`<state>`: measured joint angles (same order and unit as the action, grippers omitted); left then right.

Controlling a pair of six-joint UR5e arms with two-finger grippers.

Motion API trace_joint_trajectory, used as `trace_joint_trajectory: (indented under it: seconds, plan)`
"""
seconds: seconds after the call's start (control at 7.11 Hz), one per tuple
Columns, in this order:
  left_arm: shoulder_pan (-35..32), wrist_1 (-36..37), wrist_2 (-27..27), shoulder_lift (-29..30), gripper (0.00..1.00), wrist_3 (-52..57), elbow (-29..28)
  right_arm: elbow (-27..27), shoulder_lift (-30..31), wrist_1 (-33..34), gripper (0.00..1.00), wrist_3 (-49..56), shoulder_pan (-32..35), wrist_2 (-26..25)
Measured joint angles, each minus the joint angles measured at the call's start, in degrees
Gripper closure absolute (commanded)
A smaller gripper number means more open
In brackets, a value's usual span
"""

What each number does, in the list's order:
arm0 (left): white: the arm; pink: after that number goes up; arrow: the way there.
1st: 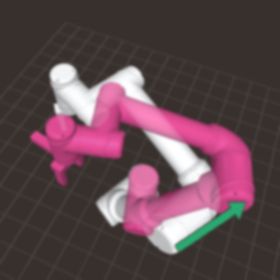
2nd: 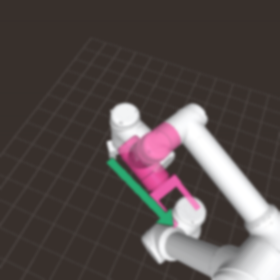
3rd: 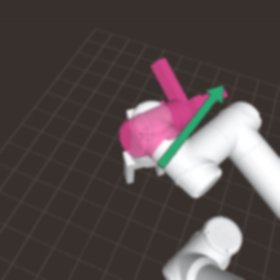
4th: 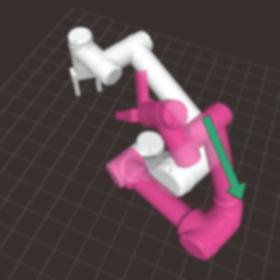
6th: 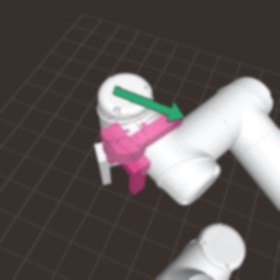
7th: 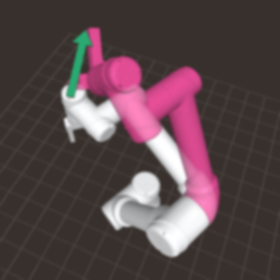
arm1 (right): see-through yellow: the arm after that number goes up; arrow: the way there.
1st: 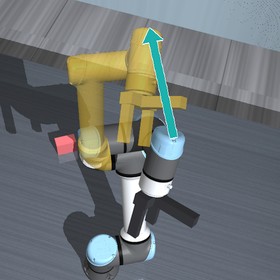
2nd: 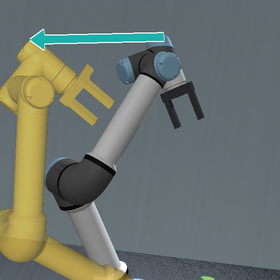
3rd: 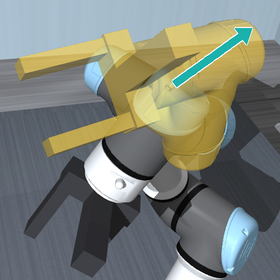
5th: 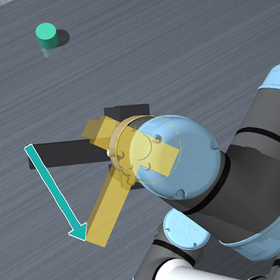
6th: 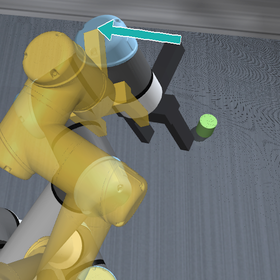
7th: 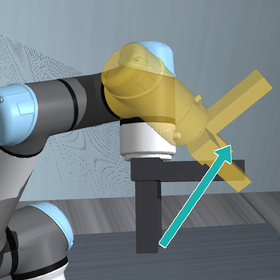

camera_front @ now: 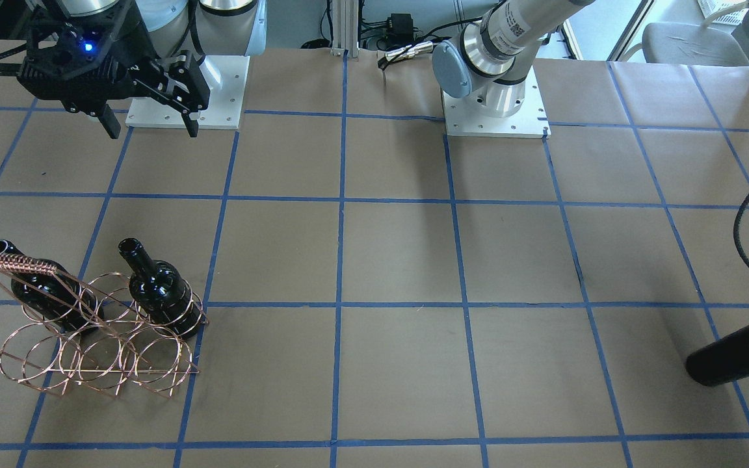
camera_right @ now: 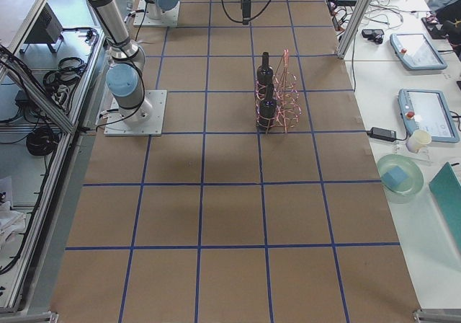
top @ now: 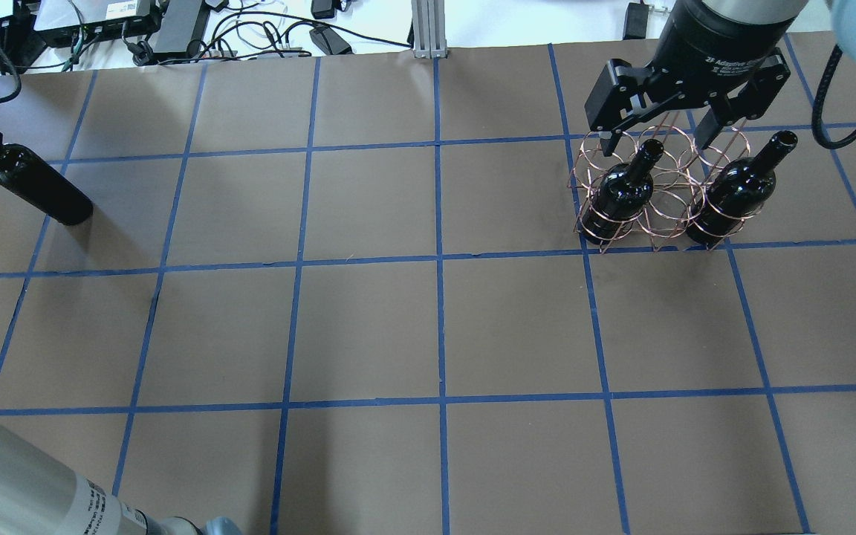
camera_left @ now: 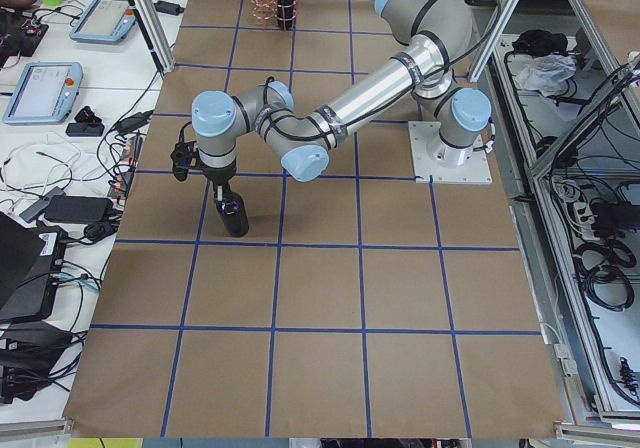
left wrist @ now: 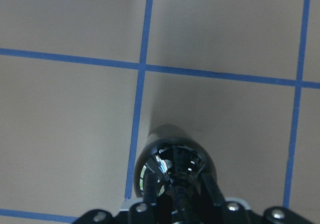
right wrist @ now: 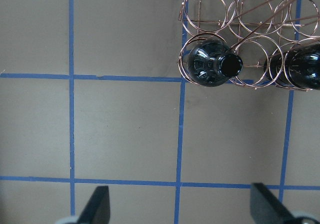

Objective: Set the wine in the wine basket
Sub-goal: 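Close the left gripper on the bottle neck and lift, then carry the bottle upright with the left gripper toward the table center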

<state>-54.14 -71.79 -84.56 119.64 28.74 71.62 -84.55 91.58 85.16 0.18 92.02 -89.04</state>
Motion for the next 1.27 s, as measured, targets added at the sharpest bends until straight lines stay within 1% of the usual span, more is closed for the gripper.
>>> trace_joint_trajectory:
  seconds: [0.56,0.84,1.27]
  plan:
    - [-1.48,-2.0,-0.2,-2.32,1.0,-1.28,-0.01,0.0,0.0,0.0,0.0,-0.09,0.0,0.07]
    - [-6.26,-2.87,-0.17,-5.04,1.0,-6.38,1.32,0.0,0.0,0.0,0.0,-0.04,0.0,0.05]
    - [-14.08,-2.37,-0.04,-10.03,1.0,-14.22,7.33,0.0,0.0,0.0,0.0,0.08,0.0,-0.01]
